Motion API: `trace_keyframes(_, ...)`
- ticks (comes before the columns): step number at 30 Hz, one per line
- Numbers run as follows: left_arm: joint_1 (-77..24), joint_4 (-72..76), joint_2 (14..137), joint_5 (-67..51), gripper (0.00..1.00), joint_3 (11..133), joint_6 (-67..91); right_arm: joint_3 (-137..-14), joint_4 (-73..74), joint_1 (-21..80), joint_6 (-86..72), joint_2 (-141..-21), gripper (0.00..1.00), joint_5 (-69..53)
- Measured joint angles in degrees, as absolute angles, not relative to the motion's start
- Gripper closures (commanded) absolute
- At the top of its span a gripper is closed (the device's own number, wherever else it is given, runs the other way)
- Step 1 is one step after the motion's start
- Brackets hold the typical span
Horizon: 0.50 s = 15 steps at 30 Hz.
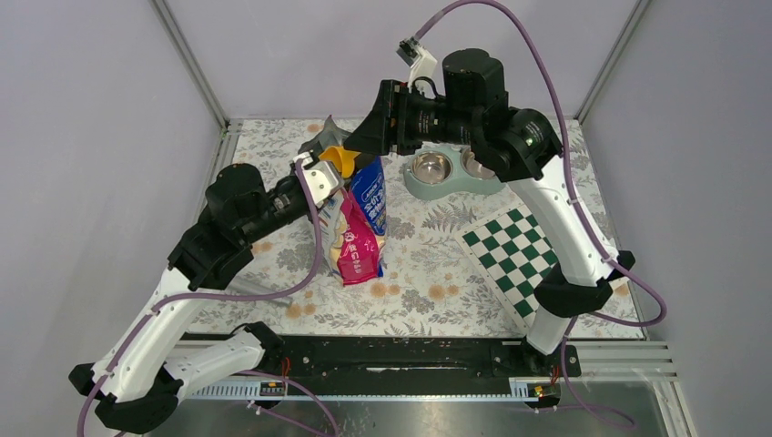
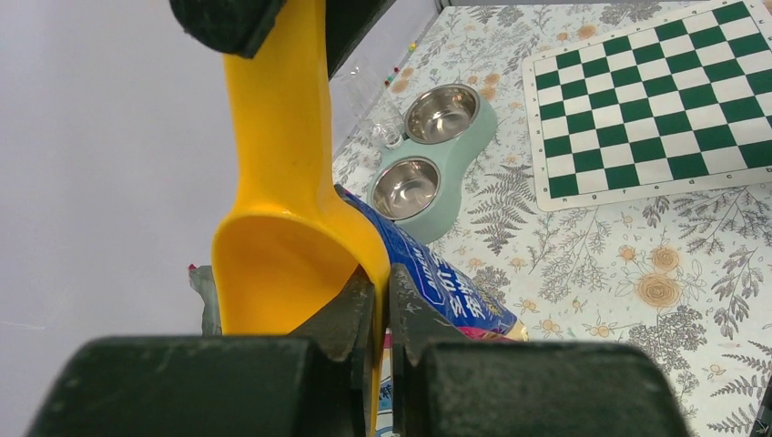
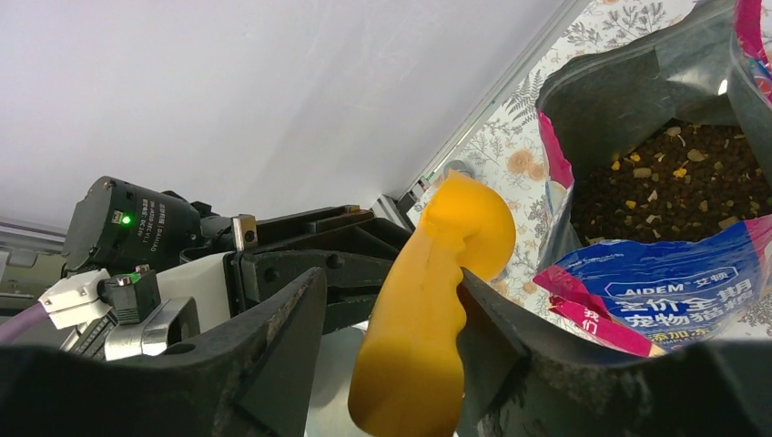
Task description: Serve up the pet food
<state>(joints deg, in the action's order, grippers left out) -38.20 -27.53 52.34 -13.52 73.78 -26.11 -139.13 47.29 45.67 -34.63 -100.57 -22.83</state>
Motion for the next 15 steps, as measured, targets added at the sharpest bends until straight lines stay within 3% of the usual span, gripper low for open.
trace_keyframes(4, -38.2, -27.5, 52.3, -14.2, 1.00, 73.8, -26.3, -139.2, 47.3, 45.7, -34.6, -100.9, 0.38, -23.4)
trace_keyframes(7, -38.2, -27.6, 52.3, -14.5, 1.00, 73.8, -26.5, -139.2, 47.3, 45.7, -34.6, -101.1, 0.42, -23.6)
trace_keyframes(10, -38.2, -27.5, 52.3, -14.5, 1.00, 73.8, -26.6, -139.2, 47.4, 45.7, -34.5, -101.3, 0.59, -23.6)
trace_keyframes(13, -38.2, -27.5, 52.1, -14.6, 1.00, 73.8, -26.7, -139.2, 48.0, 45.5, -33.9, -101.4, 0.83, -22.9)
trace_keyframes(14, -38.2, -27.6, 51.8, -14.5, 0.95, 73.8, -27.1, -139.2, 48.4, 45.3, -33.9, -101.4, 0.91, -22.3)
trace_keyframes(15, -38.2, -27.6, 51.7, -14.5, 0.83, 73.8, -27.2, -139.2, 48.6, 45.0, -34.5, -101.4, 0.97, -22.4)
